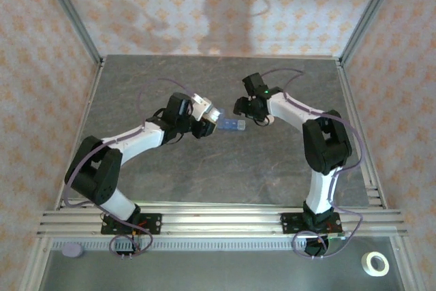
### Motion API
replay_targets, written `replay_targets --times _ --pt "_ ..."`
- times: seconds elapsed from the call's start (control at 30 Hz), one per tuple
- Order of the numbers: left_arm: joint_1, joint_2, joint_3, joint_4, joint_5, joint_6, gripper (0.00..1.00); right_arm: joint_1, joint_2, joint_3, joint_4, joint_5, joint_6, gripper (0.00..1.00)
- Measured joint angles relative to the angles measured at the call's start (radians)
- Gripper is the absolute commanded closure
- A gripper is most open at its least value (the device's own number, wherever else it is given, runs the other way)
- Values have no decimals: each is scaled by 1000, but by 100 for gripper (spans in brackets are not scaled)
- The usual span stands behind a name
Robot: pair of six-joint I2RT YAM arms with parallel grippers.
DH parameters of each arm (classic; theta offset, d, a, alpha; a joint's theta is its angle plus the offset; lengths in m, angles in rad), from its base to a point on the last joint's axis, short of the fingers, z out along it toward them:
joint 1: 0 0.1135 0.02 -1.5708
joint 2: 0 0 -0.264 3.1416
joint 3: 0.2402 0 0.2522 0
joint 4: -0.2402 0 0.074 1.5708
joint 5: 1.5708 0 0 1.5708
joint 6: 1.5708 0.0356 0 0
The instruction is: Sort the pills into containers
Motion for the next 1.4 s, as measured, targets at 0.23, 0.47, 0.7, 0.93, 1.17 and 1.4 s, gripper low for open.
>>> replay_targets --times 0.23,0.47,0.7,0.93,1.17,1.4 --pt "-4 60 69 -63 -3 18 100 28 11 1 0 8 -14 36" --pt "-4 112 128 -147 -32 37 100 41 15 1 0 31 -27 37" --pt "-11 159 179 -228 -61 53 100 41 25 1 0 35 -33 37" --pt "-21 209 234 -299 -79 71 100 43 50 1 0 34 -33 37" --pt "-30 249 278 -352 -97 71 100 43 68 1 0 34 -33 38" --pt "-37 269 331 -426 -135 79 100 43 75 1 1 34 -33 38"
